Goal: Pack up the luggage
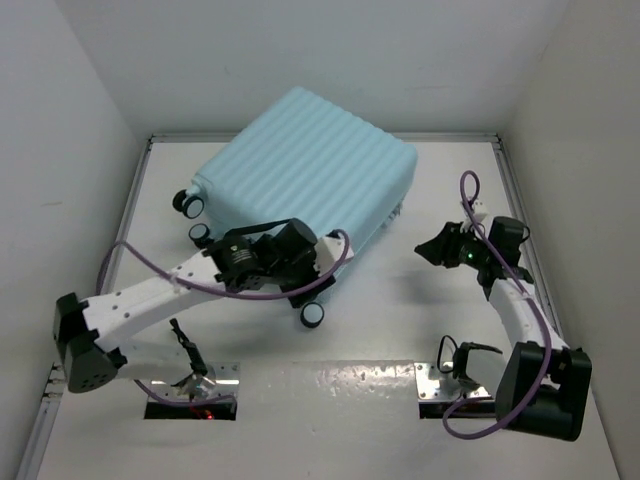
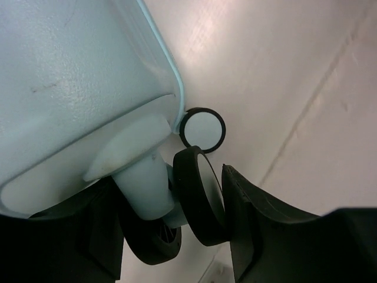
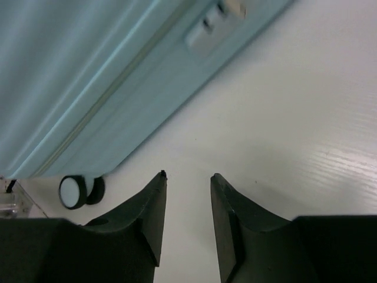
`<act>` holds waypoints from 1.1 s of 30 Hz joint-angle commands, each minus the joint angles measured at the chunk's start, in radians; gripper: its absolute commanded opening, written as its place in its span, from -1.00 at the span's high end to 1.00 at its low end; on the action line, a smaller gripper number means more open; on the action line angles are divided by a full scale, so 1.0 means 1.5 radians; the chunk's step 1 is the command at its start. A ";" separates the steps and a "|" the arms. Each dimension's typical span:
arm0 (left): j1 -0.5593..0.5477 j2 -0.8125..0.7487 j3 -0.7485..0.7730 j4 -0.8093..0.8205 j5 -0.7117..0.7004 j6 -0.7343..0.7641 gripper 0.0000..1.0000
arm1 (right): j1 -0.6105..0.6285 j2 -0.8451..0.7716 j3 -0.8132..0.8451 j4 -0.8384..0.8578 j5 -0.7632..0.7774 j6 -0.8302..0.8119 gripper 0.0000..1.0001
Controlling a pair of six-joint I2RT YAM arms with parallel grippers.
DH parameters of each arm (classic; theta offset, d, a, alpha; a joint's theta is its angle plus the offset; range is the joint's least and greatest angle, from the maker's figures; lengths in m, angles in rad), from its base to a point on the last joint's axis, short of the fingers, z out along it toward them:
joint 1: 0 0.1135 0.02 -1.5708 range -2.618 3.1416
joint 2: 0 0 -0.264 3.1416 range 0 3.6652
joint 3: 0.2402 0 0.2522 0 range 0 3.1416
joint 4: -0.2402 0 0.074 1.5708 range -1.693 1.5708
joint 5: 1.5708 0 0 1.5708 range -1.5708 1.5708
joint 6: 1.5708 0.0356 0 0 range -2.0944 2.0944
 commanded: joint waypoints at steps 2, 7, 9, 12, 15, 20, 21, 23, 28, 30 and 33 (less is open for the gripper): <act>0.006 -0.135 0.007 -0.098 0.219 0.250 1.00 | -0.003 -0.043 -0.031 0.035 -0.047 -0.040 0.22; 0.147 -0.158 0.007 -0.128 0.100 0.360 1.00 | 0.010 -0.080 -0.083 0.131 -0.032 -0.072 0.22; 0.216 -0.145 0.013 -0.118 0.112 0.373 1.00 | 0.025 -0.093 -0.094 0.169 -0.024 -0.077 0.22; 0.277 -0.112 0.029 -0.118 0.161 0.353 1.00 | 0.062 -0.123 -0.130 0.228 0.007 -0.079 0.17; 0.307 -0.102 0.029 -0.095 0.175 0.329 1.00 | 0.135 -0.170 -0.175 0.271 0.113 -0.091 0.17; 0.331 -0.089 0.022 -0.074 0.187 0.303 1.00 | 0.241 -0.162 -0.204 0.322 0.241 -0.100 0.19; 0.341 -0.089 0.022 -0.074 0.195 0.303 1.00 | 0.257 -0.146 -0.205 0.356 0.287 -0.098 0.19; 0.355 -0.083 0.022 -0.074 0.195 0.297 1.00 | 0.285 -0.102 -0.196 0.376 0.310 -0.093 0.22; 0.374 -0.083 0.016 -0.074 0.201 0.291 1.00 | 0.312 -0.023 -0.152 0.446 0.366 -0.087 0.25; 0.380 -0.083 0.009 -0.074 0.201 0.291 1.00 | 0.317 0.007 -0.142 0.460 0.368 -0.086 0.27; 0.396 -0.089 0.003 -0.068 0.201 0.291 1.00 | 0.325 0.032 -0.132 0.473 0.361 -0.087 0.29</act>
